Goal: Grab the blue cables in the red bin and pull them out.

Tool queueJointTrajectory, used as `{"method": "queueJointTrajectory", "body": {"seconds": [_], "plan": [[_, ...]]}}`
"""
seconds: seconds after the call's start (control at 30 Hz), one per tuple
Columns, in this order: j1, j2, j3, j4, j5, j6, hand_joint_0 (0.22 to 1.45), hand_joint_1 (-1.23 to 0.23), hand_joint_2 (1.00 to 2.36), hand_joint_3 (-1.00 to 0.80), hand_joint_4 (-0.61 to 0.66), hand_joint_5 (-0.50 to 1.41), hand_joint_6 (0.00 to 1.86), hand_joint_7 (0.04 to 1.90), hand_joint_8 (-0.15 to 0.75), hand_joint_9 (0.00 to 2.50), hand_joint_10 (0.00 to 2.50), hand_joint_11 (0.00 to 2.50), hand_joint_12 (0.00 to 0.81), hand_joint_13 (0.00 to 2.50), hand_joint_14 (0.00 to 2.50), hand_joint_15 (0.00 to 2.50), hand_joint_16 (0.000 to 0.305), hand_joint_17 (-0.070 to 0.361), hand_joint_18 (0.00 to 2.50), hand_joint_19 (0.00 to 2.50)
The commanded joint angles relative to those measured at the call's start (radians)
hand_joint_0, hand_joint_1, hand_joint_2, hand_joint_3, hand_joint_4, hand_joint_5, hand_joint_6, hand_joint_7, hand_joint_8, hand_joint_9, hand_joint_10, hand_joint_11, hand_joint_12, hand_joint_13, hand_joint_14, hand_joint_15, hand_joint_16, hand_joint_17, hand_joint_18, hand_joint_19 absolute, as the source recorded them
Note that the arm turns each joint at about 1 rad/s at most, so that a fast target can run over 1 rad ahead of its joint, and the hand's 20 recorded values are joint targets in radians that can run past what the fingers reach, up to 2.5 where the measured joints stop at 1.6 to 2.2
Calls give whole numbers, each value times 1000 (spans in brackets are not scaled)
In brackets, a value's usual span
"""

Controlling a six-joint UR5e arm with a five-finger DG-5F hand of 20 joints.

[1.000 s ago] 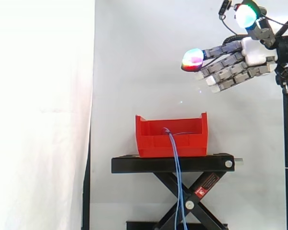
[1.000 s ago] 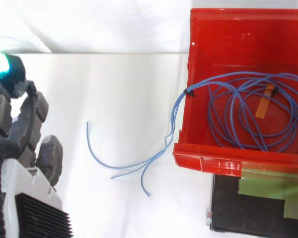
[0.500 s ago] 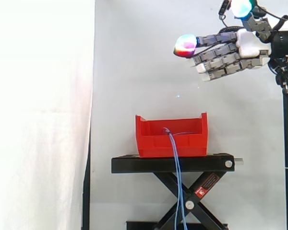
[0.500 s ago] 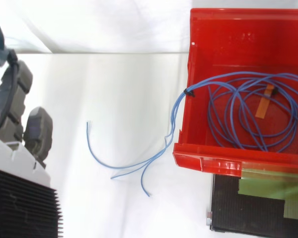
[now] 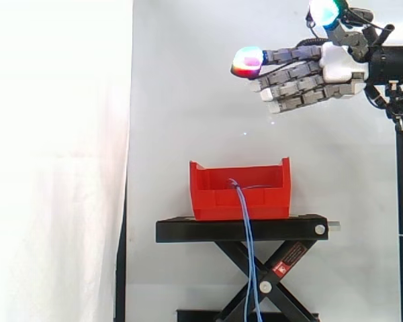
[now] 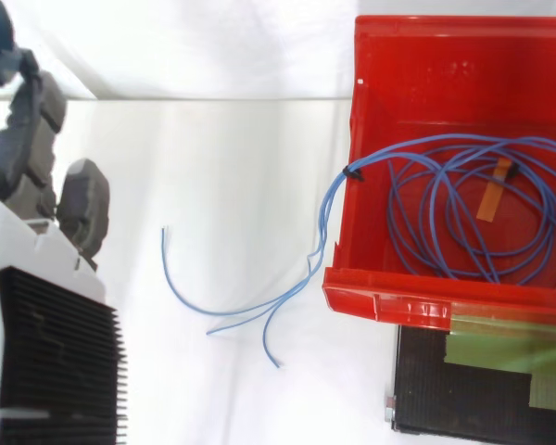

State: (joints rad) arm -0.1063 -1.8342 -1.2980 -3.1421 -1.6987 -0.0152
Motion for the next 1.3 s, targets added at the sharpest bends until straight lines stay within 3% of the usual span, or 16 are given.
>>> {"method": "queueJointTrajectory", "body": {"seconds": [0.0,0.23,0.4,0.73,1.27], "plan": [[8,0,0,13,7,-2,731,-687,1000,-1000,186,269,9,270,273,145,0,0,366,123,4,100,59,133,9,320],[17,-2,-1,11,22,-16,735,-691,1000,-1000,190,293,10,267,274,183,2,0,364,137,4,101,59,133,14,316],[19,-37,0,8,19,-19,744,-706,1000,-1000,197,318,10,266,275,232,0,26,362,152,4,102,58,131,31,315],[22,-37,-1,19,20,-21,755,-774,1000,-1000,192,337,10,288,273,282,0,35,354,153,3,85,58,131,58,280],[20,-36,-1,-4,19,-16,725,-766,1000,-1000,145,261,9,268,244,145,0,7,351,0,0,41,61,137,0,221]]}}
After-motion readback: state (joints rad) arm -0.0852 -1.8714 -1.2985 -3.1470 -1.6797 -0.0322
